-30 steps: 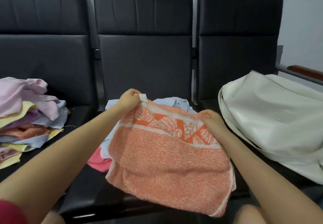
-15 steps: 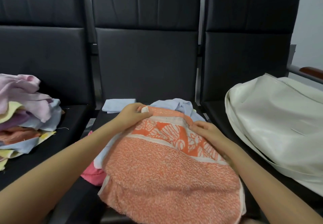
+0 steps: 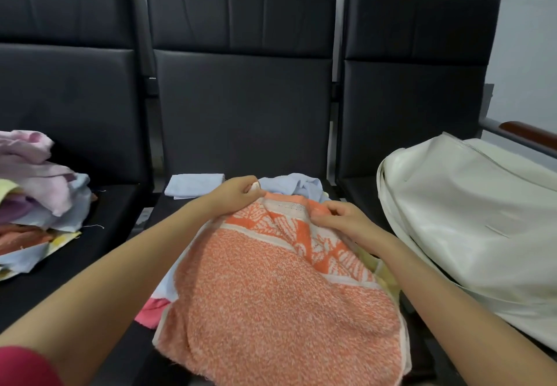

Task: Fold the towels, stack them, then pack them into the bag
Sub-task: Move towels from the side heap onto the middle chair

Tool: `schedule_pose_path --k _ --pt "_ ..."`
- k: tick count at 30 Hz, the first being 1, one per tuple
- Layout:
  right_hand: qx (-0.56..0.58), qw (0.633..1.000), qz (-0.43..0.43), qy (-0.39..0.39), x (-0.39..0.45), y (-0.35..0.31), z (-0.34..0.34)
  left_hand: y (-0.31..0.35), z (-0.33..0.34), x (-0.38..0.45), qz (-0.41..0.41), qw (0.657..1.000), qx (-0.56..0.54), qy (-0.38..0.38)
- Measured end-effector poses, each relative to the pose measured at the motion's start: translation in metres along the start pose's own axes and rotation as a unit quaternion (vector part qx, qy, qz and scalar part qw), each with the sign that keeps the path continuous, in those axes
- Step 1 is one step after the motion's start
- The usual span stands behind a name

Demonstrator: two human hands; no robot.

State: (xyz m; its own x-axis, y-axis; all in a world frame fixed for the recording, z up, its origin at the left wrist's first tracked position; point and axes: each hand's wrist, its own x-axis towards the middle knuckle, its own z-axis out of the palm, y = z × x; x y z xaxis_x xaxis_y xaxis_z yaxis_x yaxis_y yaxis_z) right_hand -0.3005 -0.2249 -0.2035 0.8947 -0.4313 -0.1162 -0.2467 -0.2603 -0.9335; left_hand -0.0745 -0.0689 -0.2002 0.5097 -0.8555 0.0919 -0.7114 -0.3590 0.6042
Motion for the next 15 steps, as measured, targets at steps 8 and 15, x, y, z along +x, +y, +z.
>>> schedule_pose_path --k 8,15 --pt "-0.057 0.995 -0.064 0.049 -0.008 -0.019 -0.008 0.0 -0.029 -0.015 0.053 0.997 0.026 0.039" --pt "-0.183 0.983 -0.02 0.022 -0.009 -0.031 -0.033 0.0 -0.063 -0.027 0.027 0.985 -0.034 0.165"
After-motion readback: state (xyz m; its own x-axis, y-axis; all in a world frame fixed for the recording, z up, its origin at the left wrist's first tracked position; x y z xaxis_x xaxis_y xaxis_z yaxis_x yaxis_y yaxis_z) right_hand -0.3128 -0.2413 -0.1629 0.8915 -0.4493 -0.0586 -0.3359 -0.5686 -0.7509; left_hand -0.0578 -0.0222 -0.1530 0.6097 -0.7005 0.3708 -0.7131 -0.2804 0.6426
